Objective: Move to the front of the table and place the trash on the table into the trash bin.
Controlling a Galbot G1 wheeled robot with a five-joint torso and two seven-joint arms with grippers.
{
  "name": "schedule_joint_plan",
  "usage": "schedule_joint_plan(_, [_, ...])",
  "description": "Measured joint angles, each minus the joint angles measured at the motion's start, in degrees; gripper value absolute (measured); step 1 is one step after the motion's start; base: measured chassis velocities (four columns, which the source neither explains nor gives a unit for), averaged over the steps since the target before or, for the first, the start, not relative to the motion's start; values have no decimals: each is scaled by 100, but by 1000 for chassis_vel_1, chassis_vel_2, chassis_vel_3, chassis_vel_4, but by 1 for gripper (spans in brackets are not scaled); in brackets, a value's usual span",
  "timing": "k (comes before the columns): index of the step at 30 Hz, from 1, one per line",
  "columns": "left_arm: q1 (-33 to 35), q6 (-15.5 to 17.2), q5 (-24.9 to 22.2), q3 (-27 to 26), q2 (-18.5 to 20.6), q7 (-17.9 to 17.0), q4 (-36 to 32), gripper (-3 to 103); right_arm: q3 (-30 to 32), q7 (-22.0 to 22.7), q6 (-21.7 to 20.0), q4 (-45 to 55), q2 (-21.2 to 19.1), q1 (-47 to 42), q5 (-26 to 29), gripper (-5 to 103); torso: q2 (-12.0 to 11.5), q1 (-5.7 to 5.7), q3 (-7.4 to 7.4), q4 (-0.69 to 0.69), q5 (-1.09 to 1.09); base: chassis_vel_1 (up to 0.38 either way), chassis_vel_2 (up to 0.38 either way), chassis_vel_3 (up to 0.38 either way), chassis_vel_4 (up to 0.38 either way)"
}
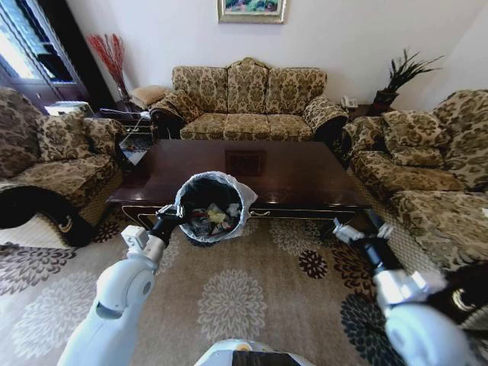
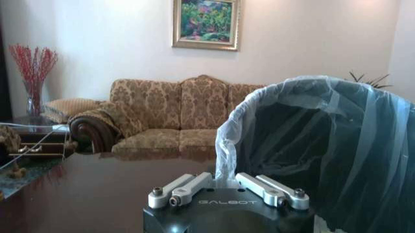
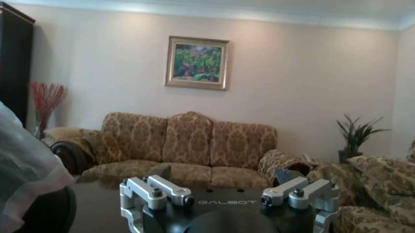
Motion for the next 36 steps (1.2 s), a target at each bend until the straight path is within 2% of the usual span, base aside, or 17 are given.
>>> schedule_joint_plan(2, [29, -13, 22, 3, -23, 3, -1, 1, -207, 126, -34, 69, 177, 16, -347, 100, 0, 2, 1, 0, 0, 0, 0, 0, 0])
schedule_joint_plan(7, [52, -19, 48, 9, -46, 6, -42, 1, -248, 159, -115, 105, 194, 21, -531, 100, 0, 2, 1, -1, 0, 0, 0, 0, 0])
schedule_joint_plan(25, [93, -20, 95, -112, -124, 2, -211, 1, -255, 166, -145, 102, 155, 62, -491, 100, 0, 2, 1, -2, 1, 0, 0, 0, 0])
schedule_joint_plan(36, [145, -35, 129, -86, -147, -2, -297, 1, -255, 168, -151, 97, 148, 69, -473, 100, -1, 1, 1, -1, 2, 133, 133, -133, -149])
